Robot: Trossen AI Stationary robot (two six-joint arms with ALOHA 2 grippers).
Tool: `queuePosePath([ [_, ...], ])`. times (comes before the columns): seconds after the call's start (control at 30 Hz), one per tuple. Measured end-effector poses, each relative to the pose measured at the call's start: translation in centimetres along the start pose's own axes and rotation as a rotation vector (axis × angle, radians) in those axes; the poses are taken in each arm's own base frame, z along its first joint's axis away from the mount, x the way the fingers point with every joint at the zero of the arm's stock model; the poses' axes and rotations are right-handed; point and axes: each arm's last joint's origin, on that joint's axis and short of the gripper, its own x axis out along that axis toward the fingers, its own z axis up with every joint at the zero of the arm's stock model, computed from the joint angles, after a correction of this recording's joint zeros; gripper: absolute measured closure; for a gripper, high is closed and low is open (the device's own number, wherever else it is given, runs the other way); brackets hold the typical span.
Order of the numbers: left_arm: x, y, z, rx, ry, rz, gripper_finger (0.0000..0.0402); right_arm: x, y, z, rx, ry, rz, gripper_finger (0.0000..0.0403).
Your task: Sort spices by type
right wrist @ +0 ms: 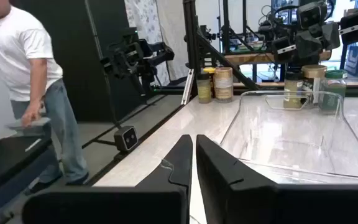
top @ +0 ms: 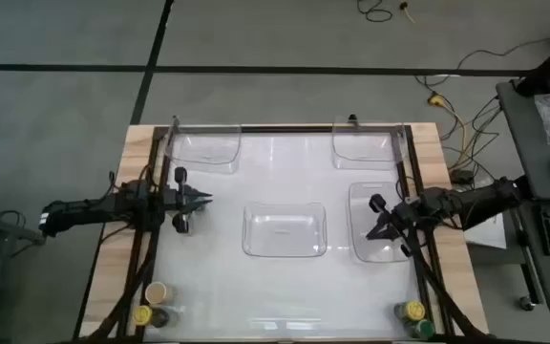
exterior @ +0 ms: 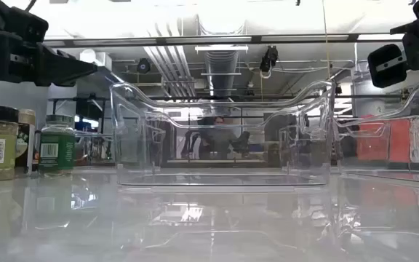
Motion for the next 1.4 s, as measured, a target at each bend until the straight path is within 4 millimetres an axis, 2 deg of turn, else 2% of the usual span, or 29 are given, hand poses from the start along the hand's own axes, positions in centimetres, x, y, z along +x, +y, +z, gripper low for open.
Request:
queuePosePath([
  [1.4,0.0,0.0,0.0,0.0,0.0,0.0,0.0354,0.0,0.0,0.0,0.0,0.0,0.0,0.039],
])
